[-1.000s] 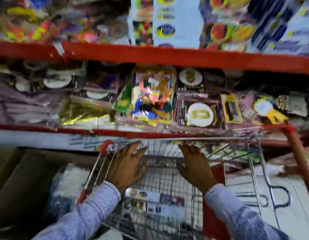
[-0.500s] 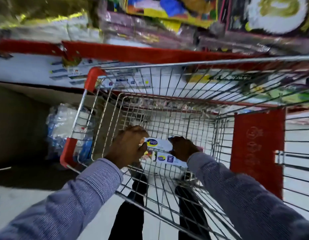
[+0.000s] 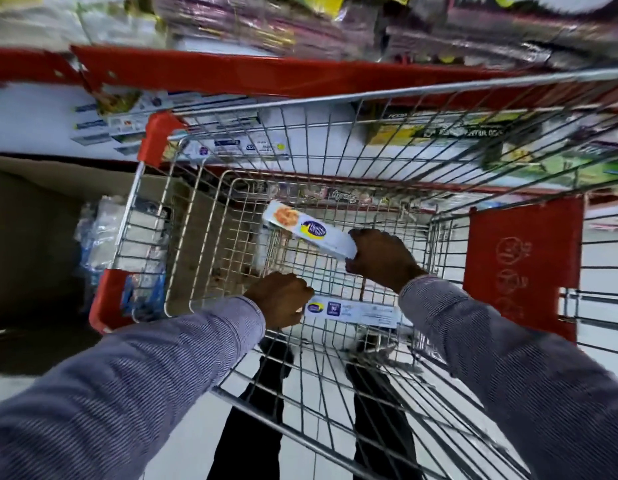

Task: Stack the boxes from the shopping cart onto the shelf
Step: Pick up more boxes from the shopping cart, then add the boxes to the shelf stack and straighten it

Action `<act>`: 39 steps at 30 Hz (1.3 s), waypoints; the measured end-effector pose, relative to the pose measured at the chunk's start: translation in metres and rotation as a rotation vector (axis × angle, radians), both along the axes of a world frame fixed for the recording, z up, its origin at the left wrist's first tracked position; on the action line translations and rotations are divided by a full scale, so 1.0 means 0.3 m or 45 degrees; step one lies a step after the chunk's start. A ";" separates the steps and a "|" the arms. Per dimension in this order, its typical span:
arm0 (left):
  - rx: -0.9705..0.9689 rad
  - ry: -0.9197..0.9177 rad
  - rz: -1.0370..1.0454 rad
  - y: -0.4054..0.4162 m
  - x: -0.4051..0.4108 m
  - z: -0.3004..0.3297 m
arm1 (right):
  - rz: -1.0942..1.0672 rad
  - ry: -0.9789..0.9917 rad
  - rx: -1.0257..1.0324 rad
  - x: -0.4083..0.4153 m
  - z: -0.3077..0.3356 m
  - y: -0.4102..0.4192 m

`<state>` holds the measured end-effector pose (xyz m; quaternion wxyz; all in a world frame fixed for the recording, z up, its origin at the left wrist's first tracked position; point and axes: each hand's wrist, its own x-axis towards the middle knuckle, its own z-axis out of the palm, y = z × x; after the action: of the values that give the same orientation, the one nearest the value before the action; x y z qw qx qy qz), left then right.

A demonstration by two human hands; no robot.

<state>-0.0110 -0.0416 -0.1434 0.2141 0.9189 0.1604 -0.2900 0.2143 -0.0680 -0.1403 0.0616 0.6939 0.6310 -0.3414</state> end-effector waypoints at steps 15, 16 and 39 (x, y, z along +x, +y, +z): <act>0.077 -0.083 0.251 0.072 0.073 0.329 | 0.078 -0.045 0.376 0.127 0.525 0.079; 0.101 -0.127 0.270 0.094 0.070 0.423 | 0.102 -0.046 0.420 0.133 0.603 0.099; 0.905 -0.864 0.394 0.477 0.292 1.988 | 0.103 -0.334 1.166 0.326 2.066 0.497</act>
<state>0.0767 0.1015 0.4529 -0.0308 0.9428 0.3048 0.1318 0.3123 0.0810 0.4795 -0.1582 0.6619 0.7298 0.0648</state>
